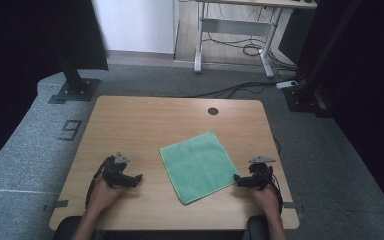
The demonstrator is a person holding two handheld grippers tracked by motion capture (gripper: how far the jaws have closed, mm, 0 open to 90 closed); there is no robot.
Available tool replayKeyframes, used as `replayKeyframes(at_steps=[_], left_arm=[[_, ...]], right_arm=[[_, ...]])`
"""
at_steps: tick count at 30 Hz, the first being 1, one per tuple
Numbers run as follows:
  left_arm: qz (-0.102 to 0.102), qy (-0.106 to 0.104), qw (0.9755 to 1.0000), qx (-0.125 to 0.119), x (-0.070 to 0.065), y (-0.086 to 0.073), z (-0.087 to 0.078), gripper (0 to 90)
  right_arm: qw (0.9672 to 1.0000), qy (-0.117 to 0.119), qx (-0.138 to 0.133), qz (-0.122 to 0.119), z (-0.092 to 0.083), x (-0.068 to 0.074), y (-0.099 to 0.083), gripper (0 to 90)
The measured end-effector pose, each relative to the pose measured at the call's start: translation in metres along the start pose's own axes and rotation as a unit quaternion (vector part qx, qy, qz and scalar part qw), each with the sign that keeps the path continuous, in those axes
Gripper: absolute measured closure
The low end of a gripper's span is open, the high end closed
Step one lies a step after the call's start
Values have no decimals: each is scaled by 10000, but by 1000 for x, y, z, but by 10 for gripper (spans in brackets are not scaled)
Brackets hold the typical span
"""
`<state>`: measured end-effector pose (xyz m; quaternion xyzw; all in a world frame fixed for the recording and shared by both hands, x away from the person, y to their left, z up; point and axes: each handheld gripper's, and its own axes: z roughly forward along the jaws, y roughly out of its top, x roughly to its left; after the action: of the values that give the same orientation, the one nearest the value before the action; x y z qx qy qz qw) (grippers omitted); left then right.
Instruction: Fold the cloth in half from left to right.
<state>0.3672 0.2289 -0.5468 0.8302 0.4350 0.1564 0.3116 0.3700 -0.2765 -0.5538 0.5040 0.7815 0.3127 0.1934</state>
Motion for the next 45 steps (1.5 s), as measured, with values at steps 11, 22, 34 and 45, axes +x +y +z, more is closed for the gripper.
replayKeyframes(at_steps=[11,22,34,45], left_arm=[[-30,-290,9995,-157,-1,25,7,7],[185,-362,9987,-317,-4,67,26,4],[135,-149,9992,-349,-2,96,52,4],[-30,140,9999,-87,3,103,83,5]], right_arm=[[9997,9,-229,7,2,1,-3,0],[9997,10,-236,8,2,1,-3,0],[9997,18,-237,0,2,1,-3,0],[9997,19,-238,0,2,1,-3,0]])
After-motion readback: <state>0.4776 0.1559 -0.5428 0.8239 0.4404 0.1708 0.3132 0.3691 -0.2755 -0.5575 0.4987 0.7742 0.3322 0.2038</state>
